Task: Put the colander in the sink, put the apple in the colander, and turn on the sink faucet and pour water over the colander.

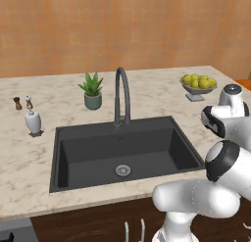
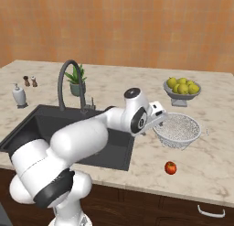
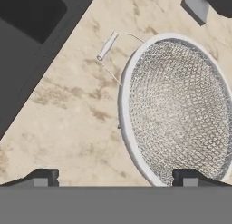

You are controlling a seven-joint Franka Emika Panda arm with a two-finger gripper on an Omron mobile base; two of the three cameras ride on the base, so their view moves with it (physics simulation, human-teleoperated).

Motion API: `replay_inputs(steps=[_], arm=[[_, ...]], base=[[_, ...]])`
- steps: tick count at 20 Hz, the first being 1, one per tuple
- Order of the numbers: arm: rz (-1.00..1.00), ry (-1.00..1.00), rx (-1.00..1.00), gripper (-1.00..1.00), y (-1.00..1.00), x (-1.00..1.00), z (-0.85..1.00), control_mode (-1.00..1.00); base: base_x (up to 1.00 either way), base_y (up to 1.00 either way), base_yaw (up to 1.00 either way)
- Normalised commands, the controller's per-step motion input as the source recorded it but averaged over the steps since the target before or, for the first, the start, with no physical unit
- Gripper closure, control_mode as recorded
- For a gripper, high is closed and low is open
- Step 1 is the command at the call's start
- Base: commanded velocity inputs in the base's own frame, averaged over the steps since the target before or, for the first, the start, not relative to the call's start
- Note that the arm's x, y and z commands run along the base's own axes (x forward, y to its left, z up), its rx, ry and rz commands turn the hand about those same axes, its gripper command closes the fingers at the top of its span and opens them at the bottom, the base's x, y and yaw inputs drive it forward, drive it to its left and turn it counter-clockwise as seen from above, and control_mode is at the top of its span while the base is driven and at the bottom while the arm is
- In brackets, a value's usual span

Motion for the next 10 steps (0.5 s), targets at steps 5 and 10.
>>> replay_inputs(steps=[5,10], arm=[[0.00,0.06,0.00,-1.00,-0.09,0.42,-0.27,-1.00],[0.00,0.04,0.00,-1.00,-0.18,0.31,-0.25,-1.00]], base=[[0.00,0.00,0.00],[0.00,0.00,0.00]])
